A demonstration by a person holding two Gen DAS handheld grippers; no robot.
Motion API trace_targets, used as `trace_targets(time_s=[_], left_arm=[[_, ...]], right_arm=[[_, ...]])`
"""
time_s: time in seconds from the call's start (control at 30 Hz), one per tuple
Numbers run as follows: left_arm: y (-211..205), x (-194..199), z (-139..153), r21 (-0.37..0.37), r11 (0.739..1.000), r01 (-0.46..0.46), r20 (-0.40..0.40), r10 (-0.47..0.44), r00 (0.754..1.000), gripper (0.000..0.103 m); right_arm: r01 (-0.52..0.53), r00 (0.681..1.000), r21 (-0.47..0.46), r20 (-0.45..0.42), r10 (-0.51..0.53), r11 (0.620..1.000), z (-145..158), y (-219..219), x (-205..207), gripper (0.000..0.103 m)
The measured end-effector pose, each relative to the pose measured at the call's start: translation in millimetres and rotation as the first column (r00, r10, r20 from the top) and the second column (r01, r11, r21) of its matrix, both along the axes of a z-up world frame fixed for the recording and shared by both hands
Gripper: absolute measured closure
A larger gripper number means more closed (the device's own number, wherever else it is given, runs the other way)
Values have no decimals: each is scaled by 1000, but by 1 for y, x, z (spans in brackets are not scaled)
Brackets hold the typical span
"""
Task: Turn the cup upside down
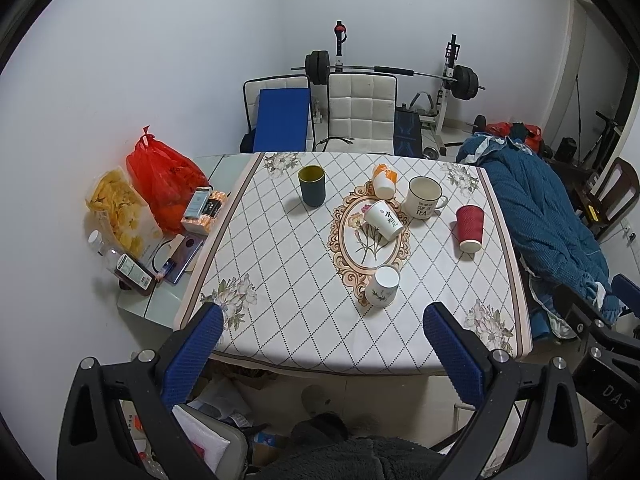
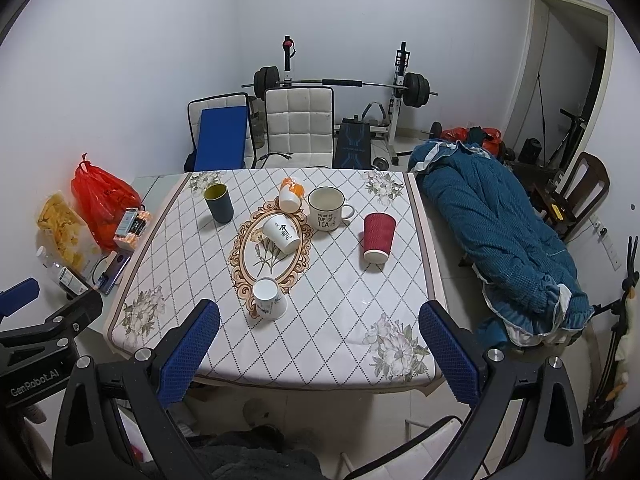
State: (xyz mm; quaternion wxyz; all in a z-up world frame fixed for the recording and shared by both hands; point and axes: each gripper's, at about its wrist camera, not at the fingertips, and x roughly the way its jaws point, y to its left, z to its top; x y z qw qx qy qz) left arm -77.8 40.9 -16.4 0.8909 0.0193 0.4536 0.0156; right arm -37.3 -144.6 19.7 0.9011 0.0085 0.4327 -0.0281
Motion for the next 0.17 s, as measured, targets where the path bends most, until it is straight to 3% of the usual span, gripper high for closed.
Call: trace_targets(time_s=[0.17], left_arm=[[1, -1, 0, -3, 1000, -1, 1, 1, 1000, 0]], right_arm=[[0, 1000, 2, 0, 0, 1000, 0, 0, 0, 1]])
